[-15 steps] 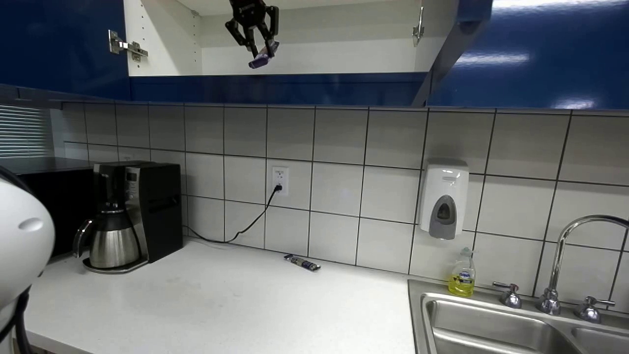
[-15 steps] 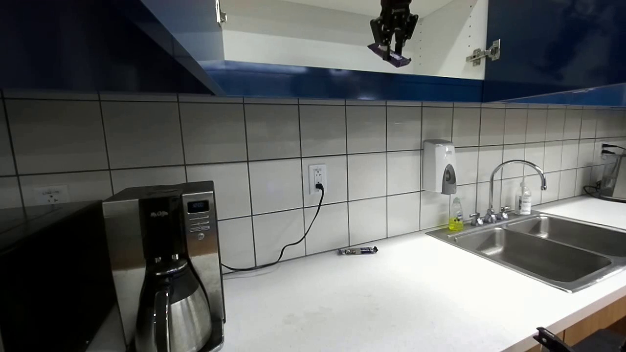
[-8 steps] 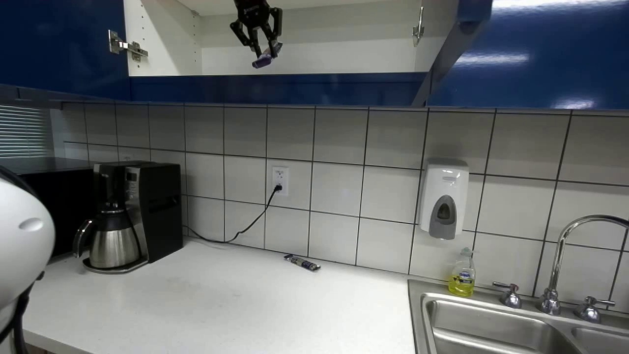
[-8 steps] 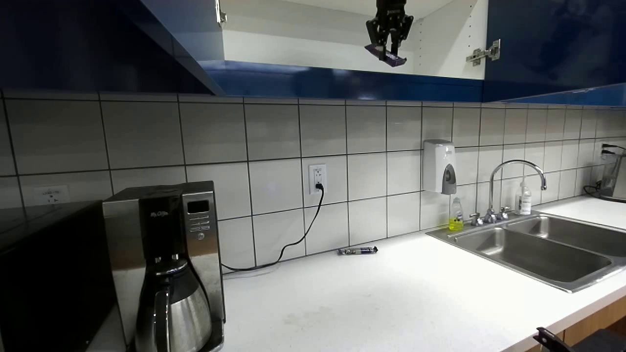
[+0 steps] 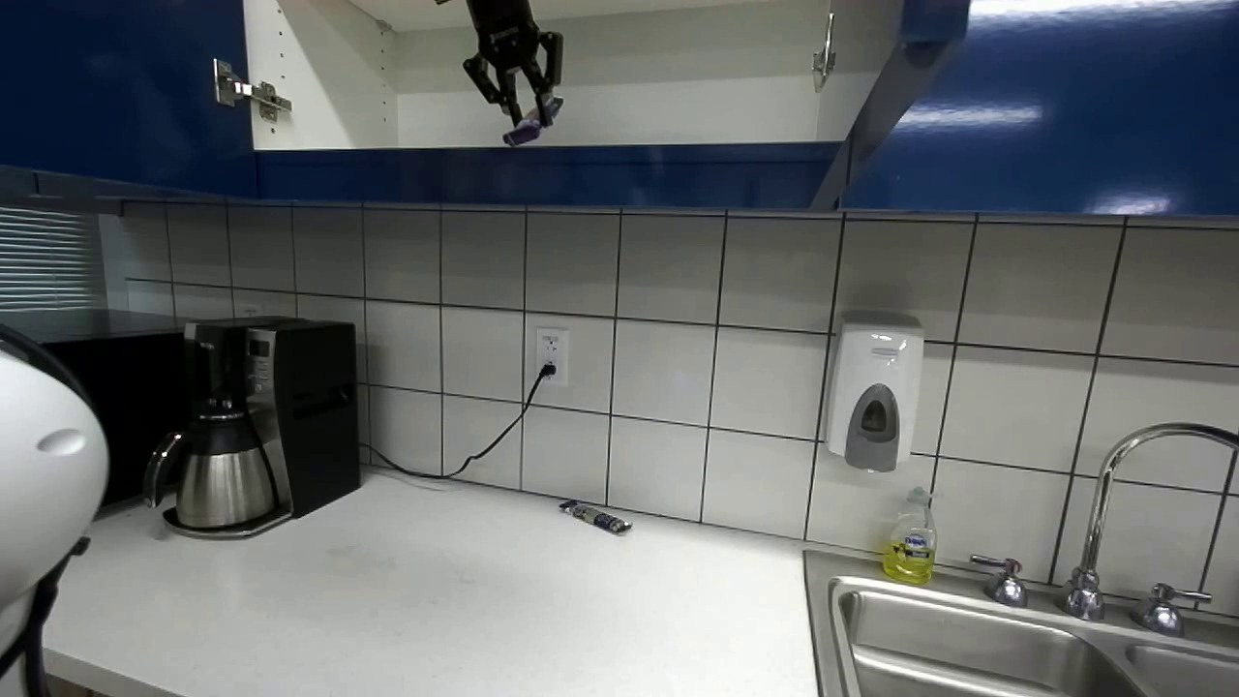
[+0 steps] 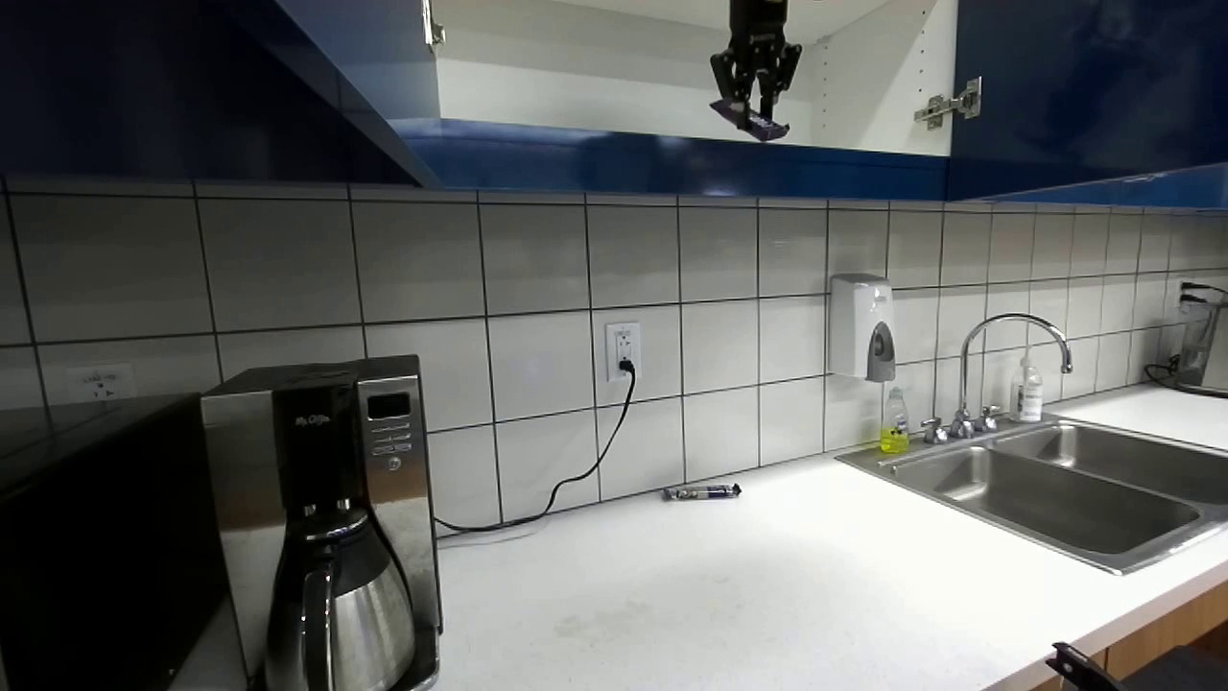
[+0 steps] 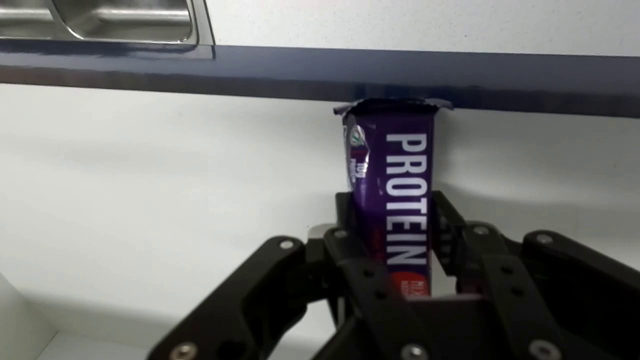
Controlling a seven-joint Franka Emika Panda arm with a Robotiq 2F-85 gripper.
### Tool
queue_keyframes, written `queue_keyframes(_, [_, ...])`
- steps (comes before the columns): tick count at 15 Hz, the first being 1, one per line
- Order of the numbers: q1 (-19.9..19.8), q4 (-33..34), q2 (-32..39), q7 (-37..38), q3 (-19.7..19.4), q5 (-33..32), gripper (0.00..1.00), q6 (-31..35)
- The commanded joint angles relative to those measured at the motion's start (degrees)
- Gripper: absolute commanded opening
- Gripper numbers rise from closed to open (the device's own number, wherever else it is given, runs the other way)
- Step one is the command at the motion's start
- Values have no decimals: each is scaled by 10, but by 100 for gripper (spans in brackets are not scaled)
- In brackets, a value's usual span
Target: Put the blue packet in the top cabinet
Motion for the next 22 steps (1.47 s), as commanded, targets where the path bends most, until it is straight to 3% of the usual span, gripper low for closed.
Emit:
queue_keyframes(1, [0,42,28,15,1,0,14,-26])
queue_keyframes(2, [0,48,32,18,0,0,14,-29])
queue_keyframes(3, [0,52,36,21,0,-2,53,-30])
queue_keyframes(4, [0,56,40,23,-1,-2,66,-31])
queue_keyframes(8, [-1,58,41,27,-3,-1,96,-32])
queue_keyframes(10, [-2,50,33,29,-4,0,100,-29])
queue_keyframes(22, [1,-74,-92,14,-10,0,100,14])
